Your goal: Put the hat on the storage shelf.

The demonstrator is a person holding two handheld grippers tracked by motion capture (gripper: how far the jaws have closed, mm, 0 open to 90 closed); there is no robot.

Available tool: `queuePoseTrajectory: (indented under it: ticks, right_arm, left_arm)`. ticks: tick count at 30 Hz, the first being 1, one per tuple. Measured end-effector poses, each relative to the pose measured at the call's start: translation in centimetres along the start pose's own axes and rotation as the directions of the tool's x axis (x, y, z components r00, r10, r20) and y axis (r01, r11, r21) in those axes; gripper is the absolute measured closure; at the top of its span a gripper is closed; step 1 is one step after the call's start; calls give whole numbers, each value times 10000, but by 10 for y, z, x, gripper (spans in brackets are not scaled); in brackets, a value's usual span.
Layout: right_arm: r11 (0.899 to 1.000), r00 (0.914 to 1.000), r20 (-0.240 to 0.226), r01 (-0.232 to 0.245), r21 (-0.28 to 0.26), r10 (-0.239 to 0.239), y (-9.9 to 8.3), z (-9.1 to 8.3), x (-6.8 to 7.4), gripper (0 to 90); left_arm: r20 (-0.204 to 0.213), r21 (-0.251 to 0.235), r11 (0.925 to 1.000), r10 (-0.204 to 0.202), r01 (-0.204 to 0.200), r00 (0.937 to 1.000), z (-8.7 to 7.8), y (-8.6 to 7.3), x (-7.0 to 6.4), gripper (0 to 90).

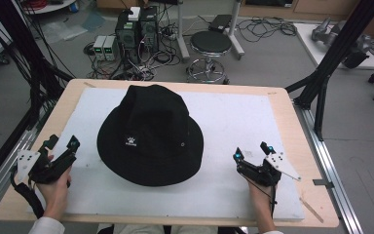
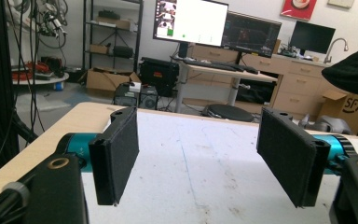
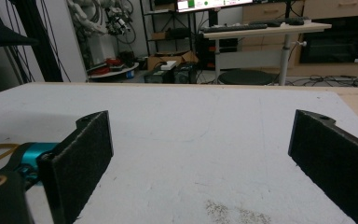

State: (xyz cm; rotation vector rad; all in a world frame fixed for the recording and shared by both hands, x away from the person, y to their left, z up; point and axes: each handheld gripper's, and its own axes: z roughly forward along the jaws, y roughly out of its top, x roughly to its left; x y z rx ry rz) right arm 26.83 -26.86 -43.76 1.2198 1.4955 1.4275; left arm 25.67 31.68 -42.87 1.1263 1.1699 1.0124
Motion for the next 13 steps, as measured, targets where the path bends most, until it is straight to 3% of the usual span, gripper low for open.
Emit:
queuePoseTrajectory:
  ticks: [7, 13]
  right_arm:
    - [10000, 10000, 2, 58, 22, -58, 0, 0, 0, 56]
    - [10000, 10000, -14, 9, 47, -9, -1, 1, 0, 56]
  left_arm:
    - [188, 175, 9994, 297, -300, 9994, 2, -3, -4, 297]
    - [136, 164, 9996, 244, -246, 9996, 2, -3, -3, 297]
